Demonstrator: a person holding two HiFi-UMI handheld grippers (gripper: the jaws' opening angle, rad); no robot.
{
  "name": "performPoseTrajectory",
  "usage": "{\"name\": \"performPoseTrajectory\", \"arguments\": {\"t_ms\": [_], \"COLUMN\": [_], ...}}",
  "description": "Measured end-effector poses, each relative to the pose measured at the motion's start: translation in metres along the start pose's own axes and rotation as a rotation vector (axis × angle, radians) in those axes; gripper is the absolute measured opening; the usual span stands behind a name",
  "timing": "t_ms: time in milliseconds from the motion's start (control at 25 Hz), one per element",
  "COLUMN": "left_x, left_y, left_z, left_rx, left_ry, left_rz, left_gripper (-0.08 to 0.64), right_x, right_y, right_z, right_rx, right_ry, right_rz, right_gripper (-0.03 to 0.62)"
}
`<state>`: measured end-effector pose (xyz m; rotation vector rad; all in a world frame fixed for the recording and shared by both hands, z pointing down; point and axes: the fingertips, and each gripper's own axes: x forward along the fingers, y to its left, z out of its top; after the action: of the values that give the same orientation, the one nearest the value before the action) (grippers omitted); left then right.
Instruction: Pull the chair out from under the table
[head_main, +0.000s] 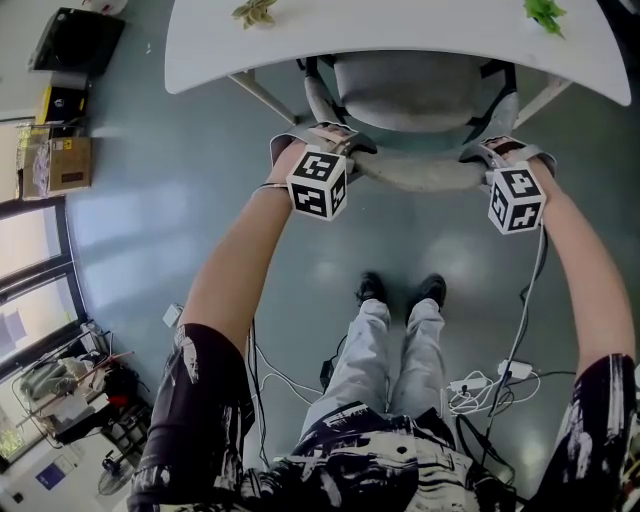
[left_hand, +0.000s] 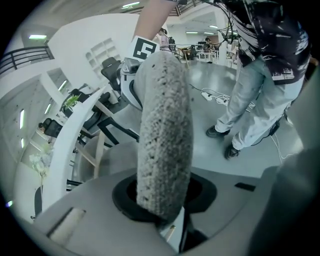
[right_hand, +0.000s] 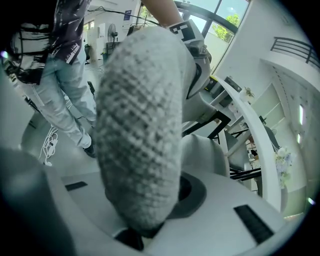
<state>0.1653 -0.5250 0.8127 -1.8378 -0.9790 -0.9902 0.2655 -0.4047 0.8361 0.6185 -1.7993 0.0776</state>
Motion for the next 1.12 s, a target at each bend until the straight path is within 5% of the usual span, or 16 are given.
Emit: {"name": "performPoseTrajectory", "arguments": {"t_ms": [360,1120], "left_x": [-0.010,-0.027], "left_y": [-0.039,-0.215], "left_z": [0.013,0.107], "left_rx": [0.022,0.002], "left_ry": [0.021,0.023], "left_rz": [-0.030,-0.048], "left_gripper": [0.077,0.074], "right_x": [-0.005,-0.029], "right_y": [0.037,0.223], "right_z": [0.023,0.089], "right_rx": [0.018,0.017], "right_ry": [0.003,0.028], "right_rz": [0.023,0.027], "right_gripper": [0.060,0.061]}}
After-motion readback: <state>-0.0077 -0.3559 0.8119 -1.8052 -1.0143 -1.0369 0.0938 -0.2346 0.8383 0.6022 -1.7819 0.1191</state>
